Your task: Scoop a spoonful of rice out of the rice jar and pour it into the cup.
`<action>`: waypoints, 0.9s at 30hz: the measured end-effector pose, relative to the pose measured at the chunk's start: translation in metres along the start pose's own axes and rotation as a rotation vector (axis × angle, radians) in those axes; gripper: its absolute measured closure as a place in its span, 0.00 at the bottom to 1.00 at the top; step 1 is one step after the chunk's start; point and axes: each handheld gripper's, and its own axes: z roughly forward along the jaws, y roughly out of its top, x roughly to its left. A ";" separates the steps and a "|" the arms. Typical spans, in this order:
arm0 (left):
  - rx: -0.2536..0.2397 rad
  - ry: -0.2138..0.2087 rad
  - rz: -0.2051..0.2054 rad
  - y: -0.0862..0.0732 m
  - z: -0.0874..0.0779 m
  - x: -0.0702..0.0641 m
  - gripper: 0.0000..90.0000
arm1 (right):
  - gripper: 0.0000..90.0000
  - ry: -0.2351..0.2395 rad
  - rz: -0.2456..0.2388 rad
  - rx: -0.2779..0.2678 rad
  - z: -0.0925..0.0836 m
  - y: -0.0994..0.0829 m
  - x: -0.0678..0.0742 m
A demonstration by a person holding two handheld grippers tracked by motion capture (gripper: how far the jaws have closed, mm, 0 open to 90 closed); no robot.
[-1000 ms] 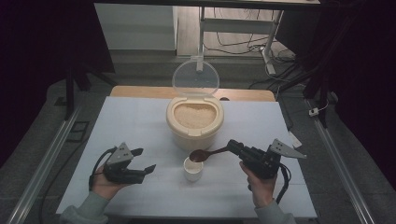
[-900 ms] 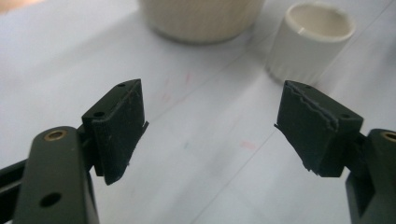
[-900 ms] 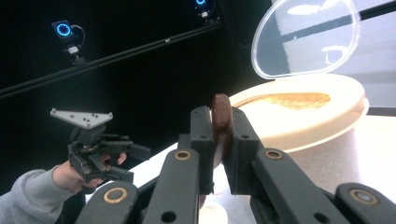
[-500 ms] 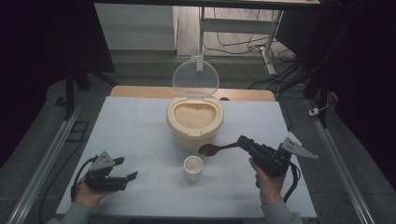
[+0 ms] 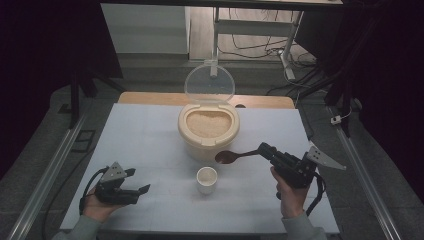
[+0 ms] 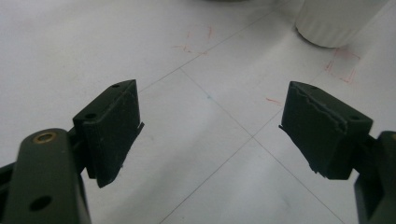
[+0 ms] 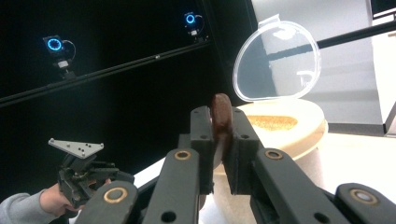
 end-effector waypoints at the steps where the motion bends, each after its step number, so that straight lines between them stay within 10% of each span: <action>1: 0.001 0.000 0.000 0.000 0.000 0.000 0.22 | 0.93 -0.001 -0.005 -0.004 0.001 0.002 0.000; 19: 0.014 -0.015 -0.001 0.002 0.003 -0.001 0.21 | 0.93 -0.014 0.008 -0.087 0.025 0.025 -0.004; 27: 0.013 -0.015 -0.006 0.001 0.004 0.000 0.21 | 0.93 -0.096 -0.001 -0.079 0.050 0.043 -0.018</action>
